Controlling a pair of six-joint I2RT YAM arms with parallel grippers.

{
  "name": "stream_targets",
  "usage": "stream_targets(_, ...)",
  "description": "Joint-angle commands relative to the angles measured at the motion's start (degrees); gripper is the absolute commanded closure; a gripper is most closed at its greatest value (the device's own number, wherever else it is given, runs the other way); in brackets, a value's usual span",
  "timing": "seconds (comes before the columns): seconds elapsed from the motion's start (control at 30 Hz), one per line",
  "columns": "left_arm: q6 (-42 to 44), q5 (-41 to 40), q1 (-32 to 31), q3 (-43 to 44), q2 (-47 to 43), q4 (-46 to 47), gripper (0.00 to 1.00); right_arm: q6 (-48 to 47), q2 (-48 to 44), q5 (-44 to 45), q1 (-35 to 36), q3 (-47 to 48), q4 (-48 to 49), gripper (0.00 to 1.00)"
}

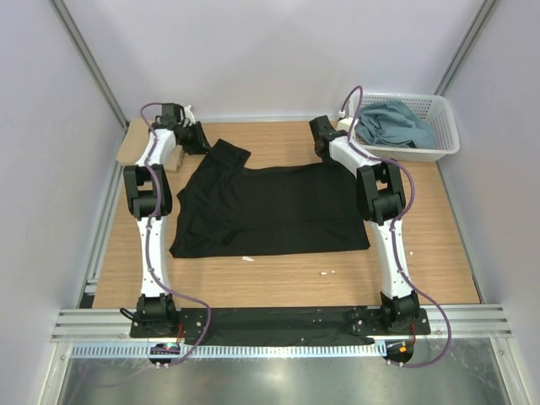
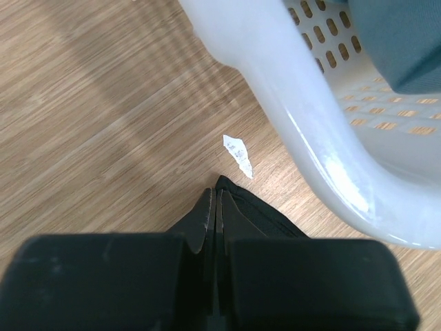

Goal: Fold and stack the t-shirts
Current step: Fold the tshirt

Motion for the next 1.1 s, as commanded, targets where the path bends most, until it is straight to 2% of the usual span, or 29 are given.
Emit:
stream_targets(0.0,2.76,-1.24,-0.99,1.47,0.59,-4.70,0.66,0.97,-1.14,-1.82,-0.71,-1.36,1.01,0.99)
stream_targets(0.3,2.06,-1.77,-1.25,4.72,2.26,-5.76,0.73,1.33,-1.40,-3.75,-1.85,-2.15,1.27,0.99)
stream_targets(0.57,-0.40,-1.33,-1.17,5.95,3.41,-4.62,0.91,-0.25,-1.14,-4.46,-2.03,-1.98,1.19,0.99)
stream_targets(0.63,-0.32,-0.89,-1.25,6.04,3.32,-4.53,1.00,-0.52,-1.14,-4.81,-2.11,-1.89,1.10,0.99)
stream_targets(0.73,-0.14,-0.36,-1.25,5.78,2.79,-4.27,1.00,-0.87,-1.14,-5.77,-2.29,-1.45,0.92,0.99)
stream_targets(0.87,-2.16,-0.71,-1.17,3.85,-2.29,-3.65,1.00,-3.24,-2.28,-7.62,-2.55,0.75,-2.23,0.99)
stream_targets(1.07,-2.87,1.22,-1.08,-1.68,-7.93,-2.60,1.00,-8.52,-7.99,-10.70,-3.26,-4.08,-0.93,0.99)
